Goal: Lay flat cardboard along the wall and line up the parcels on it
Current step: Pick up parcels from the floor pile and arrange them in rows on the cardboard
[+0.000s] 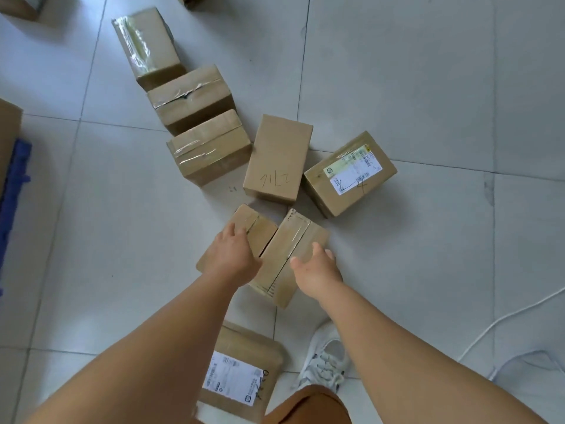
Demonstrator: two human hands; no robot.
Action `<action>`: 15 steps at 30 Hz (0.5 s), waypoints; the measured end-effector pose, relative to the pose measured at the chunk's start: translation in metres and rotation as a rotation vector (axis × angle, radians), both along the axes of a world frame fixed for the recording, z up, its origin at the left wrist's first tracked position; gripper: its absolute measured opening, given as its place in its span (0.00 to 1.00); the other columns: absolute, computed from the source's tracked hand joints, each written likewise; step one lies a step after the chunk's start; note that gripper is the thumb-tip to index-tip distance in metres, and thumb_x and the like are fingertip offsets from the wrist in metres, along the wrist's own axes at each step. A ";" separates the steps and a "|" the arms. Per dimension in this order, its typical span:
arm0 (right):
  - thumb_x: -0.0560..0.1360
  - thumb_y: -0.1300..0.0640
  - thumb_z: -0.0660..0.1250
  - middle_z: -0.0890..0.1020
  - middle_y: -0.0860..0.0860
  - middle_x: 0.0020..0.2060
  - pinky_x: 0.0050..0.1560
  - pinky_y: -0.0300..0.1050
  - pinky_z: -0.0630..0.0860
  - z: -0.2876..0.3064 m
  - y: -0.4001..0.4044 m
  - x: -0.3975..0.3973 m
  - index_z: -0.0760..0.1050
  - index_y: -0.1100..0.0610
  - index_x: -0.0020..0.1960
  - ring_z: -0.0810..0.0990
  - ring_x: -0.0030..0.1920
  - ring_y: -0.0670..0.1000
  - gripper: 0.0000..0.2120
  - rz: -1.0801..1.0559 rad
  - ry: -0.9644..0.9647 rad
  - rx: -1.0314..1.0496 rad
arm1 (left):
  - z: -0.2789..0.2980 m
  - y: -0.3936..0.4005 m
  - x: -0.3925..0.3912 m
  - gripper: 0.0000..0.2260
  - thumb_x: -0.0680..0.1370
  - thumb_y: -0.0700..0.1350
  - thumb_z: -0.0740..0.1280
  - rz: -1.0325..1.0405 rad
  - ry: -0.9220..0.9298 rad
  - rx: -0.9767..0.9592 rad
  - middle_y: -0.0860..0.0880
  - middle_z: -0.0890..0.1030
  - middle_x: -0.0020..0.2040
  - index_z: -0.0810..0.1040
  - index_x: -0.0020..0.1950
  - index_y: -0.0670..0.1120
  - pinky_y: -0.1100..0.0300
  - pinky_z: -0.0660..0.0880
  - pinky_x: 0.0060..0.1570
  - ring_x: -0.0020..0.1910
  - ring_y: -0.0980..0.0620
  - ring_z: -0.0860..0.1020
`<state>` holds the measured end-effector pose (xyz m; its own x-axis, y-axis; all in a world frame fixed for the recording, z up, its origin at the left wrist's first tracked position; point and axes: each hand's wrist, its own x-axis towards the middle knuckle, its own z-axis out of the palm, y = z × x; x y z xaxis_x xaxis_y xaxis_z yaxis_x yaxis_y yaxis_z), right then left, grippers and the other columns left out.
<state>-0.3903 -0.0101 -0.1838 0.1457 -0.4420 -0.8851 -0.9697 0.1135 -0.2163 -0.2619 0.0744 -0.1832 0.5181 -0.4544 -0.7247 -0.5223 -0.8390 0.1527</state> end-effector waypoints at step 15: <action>0.63 0.35 0.73 0.26 0.54 0.72 0.65 0.64 0.67 -0.079 0.033 0.074 0.25 0.36 0.71 0.50 0.74 0.64 0.61 0.052 0.053 -0.176 | -0.089 0.042 0.034 0.66 0.61 0.64 0.76 0.048 0.026 0.140 0.44 0.27 0.74 0.19 0.68 0.58 0.35 0.59 0.66 0.76 0.39 0.38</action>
